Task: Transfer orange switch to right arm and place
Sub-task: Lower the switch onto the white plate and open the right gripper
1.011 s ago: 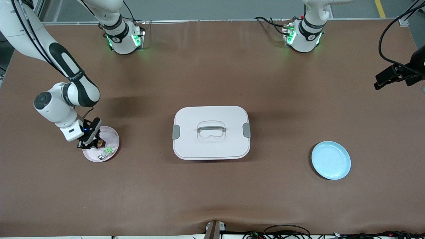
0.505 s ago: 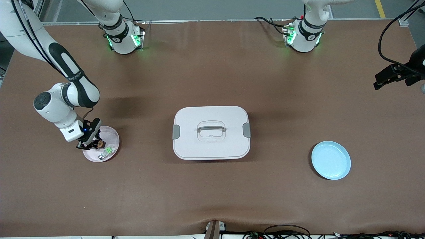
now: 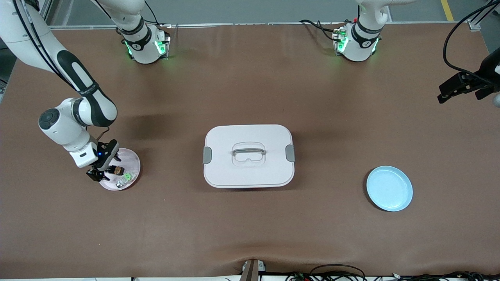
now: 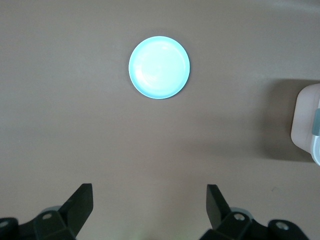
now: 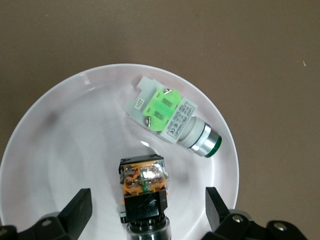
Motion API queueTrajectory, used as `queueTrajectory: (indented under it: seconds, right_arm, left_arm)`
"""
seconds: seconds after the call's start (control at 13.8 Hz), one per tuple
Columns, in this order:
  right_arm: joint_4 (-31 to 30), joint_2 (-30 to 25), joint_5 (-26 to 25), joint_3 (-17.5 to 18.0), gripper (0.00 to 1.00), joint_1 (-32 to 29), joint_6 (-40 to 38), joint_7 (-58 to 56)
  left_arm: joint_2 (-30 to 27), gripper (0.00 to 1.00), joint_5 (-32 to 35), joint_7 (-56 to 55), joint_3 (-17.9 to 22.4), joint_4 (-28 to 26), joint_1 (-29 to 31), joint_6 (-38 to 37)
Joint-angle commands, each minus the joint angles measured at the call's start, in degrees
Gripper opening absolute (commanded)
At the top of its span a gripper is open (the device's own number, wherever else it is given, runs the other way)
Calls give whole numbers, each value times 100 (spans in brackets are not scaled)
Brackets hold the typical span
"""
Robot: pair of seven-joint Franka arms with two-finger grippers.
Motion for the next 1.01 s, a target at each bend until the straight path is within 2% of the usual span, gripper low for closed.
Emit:
queueTrajectory:
  seconds: [0.0, 0.22, 0.51, 0.65, 0.94]
  right_arm:
    - [92, -7, 97, 165, 100, -85, -271, 105]
    - [214, -209, 97, 296, 100, -77, -868, 639]
    - [583, -552, 89, 533, 100, -41, -2080, 1588]
    - [742, -788, 89, 552, 100, -15, -2792, 2307]
    - [794, -1359, 89, 543, 100, -6, -3452, 3723]
  left_arm:
    - [-151, 100, -71, 124, 6, -138, -13, -7]
    - [-151, 100, -71, 124, 6, -138, -13, -16]
    - [-151, 100, -71, 124, 6, -120, -22, -16]
    - [-151, 100, -71, 124, 6, -120, -13, -60]
    - [-160, 100, -71, 10, -108, -103, -13, -122]
